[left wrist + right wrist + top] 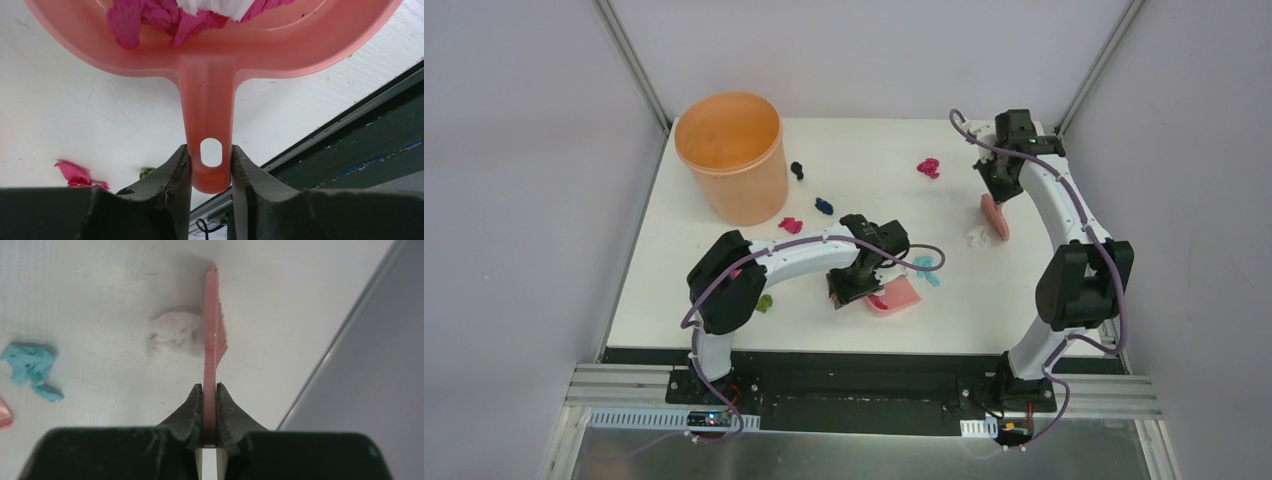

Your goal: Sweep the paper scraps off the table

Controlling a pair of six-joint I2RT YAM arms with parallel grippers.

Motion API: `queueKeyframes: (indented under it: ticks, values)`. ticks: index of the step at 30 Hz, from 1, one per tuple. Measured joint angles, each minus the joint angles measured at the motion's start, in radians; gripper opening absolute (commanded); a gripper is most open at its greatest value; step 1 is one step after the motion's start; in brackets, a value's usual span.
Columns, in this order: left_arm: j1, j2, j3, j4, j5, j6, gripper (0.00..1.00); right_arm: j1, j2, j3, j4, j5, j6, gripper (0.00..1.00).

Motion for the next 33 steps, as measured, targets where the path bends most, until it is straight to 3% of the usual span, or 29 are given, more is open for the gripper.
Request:
queueKeyframes:
  ticks: [8,14,19,24,33]
  values:
    - [-0.006,0.036,0.004,0.0,0.002,0.0,0.0,0.181,-0.097,-0.13,-0.066,-0.204,0.132,0.0]
    - [-0.006,0.062,0.013,0.002,0.003,0.0,0.0,0.187,-0.121,-0.122,-0.171,-0.509,0.278,0.0]
    - [-0.006,0.064,0.014,0.002,0.001,0.0,0.0,0.182,-0.132,-0.132,-0.238,-0.645,0.323,0.0]
    - [-0.006,0.064,0.014,0.007,0.002,-0.001,0.0,0.124,-0.154,-0.057,-0.273,-0.617,0.295,0.0]
    - [0.016,0.048,0.016,0.032,0.07,-0.007,0.0,0.095,-0.117,0.172,-0.153,-0.395,0.021,0.0]
